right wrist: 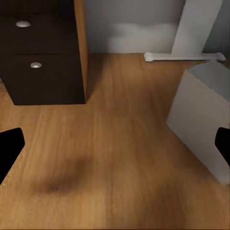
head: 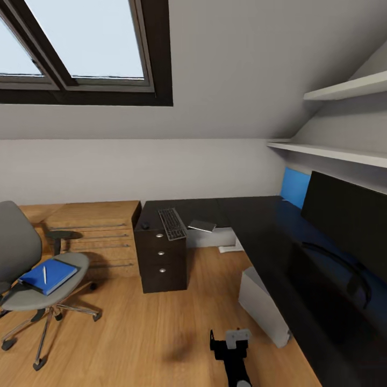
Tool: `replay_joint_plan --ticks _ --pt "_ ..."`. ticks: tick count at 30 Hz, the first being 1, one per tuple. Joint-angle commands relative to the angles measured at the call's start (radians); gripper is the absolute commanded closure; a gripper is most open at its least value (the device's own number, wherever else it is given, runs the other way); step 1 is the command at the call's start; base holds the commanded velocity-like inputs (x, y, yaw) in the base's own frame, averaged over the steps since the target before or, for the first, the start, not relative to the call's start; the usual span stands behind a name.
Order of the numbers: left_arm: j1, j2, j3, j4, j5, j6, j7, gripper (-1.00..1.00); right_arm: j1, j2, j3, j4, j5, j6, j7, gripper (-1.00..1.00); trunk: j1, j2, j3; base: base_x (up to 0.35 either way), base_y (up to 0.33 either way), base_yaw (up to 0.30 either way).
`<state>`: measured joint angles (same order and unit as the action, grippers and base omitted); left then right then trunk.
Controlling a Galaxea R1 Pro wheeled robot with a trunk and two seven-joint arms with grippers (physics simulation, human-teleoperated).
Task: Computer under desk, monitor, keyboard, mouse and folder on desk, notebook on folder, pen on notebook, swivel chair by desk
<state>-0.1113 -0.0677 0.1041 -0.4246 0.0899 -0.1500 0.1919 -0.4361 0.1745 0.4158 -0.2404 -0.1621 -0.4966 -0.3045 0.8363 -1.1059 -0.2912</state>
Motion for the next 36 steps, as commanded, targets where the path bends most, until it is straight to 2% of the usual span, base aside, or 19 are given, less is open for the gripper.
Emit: replay_joint_plan --ticks 1,4,5,6,7,8,9,10,11,14,15,17,23,31,36 --pt "-0.001 0.0 0.001 0.0 0.009 -0.004 0.0 -1.0 -0.002 0.0 0.007 -0.054 -0.015 -0.003 -0.005 -1.0 0.001 -0.001 -0.001 0.334 0.092 0.0" --pt "-0.001 0.001 0.001 0.0 0.009 -0.005 0.0 -1.0 -0.004 0.0 0.005 -0.161 -0.053 0.001 -0.005 -1.0 0.001 -0.001 -0.001 0.334 0.092 0.0" --pt "-0.001 0.001 0.001 0.0 0.009 -0.005 0.0 -1.0 -0.006 0.0 0.003 -0.209 -0.094 0.008 -0.005 -1.0 0.001 -0.001 -0.001 0.334 0.092 0.0" --pt "-0.001 0.0 0.002 0.0 0.01 -0.005 0.0 -1.0 -0.008 0.0 0.003 -0.253 -0.154 0.024 -0.004 -1.0 0.001 -0.001 -0.001 0.334 0.092 0.0" --pt "-0.001 0.001 0.002 0.0 0.01 -0.007 0.001 -1.0 -0.057 0.0 0.001 -0.454 -0.578 0.224 0.045 -1.0 0.001 -0.001 -0.001 0.334 0.092 0.0" --pt "-0.001 0.001 0.002 0.0 0.01 -0.008 0.001 -1.0 -0.064 0.0 -0.002 -0.491 -0.682 0.295 0.08 -1.0 0.001 -0.001 -0.001 0.334 0.092 0.0" --pt "-0.001 0.001 0.002 0.0 0.01 -0.008 0.001 -1.0 -0.066 0.0 -0.003 -0.509 -0.732 0.332 0.101 -1.0 0.001 -0.001 -0.001 0.334 0.092 0.0" --pt "-0.001 0.001 0.002 0.0 0.01 -0.008 0.001 -1.0 -0.07 0.0 -0.01 -0.536 -0.828 0.405 0.15 -1.0 0.001 -0.001 -0.001 0.334 0.092 0.0" --pt "-0.001 0.001 0.002 0.0 0.011 -0.007 0.001 -1.0 -0.075 -0.041 -0.034 -0.535 -1.047 0.573 0.28 -1.0 0.001 -0.001 -0.001 0.334 0.092 0.0" --pt "-0.001 0.0 0.002 0.0 0.011 -0.007 0.001 -1.0 -0.076 -0.074 -0.048 -0.499 -1.174 0.673 0.358 -1.0 0.001 -0.001 -0.001 0.334 0.091 0.0" --pt "-0.001 0.0 0.002 0.0 0.012 -0.007 0.0 -1.0 -0.076 -0.091 -0.053 -0.487 -1.22 0.705 0.413 -1.0 0.001 -0.001 -0.001 0.334 0.085 0.0" --pt "-0.001 0.0 0.003 0.0 0.013 -0.008 0.0 -1.0 -0.076 -0.097 -0.055 -0.485 -1.235 0.714 0.453 -1.0 0.001 -0.001 -0.001 0.334 0.084 0.0" --pt "-0.001 -0.001 0.003 -0.001 0.012 -0.012 -0.003 -1.0 -0.076 -0.101 -0.054 -0.482 -1.241 0.717 0.506 -1.0 0.001 -0.001 -0.001 0.334 0.083 0.0" --pt "-0.001 -0.001 0.003 -0.01 0.011 -0.015 -0.007 -1.0 -0.076 -0.1 -0.05 -0.481 -1.24 0.717 0.517 -1.0 0.001 -0.001 -0.001 0.334 0.082 0.0" --pt "-0.001 0.0 0.003 -0.068 0.012 -0.035 -0.009 -1.0 -0.076 -0.088 -0.032 -0.479 -1.237 0.717 0.519 -1.0 0.001 -0.001 -0.001 0.334 0.088 0.0"
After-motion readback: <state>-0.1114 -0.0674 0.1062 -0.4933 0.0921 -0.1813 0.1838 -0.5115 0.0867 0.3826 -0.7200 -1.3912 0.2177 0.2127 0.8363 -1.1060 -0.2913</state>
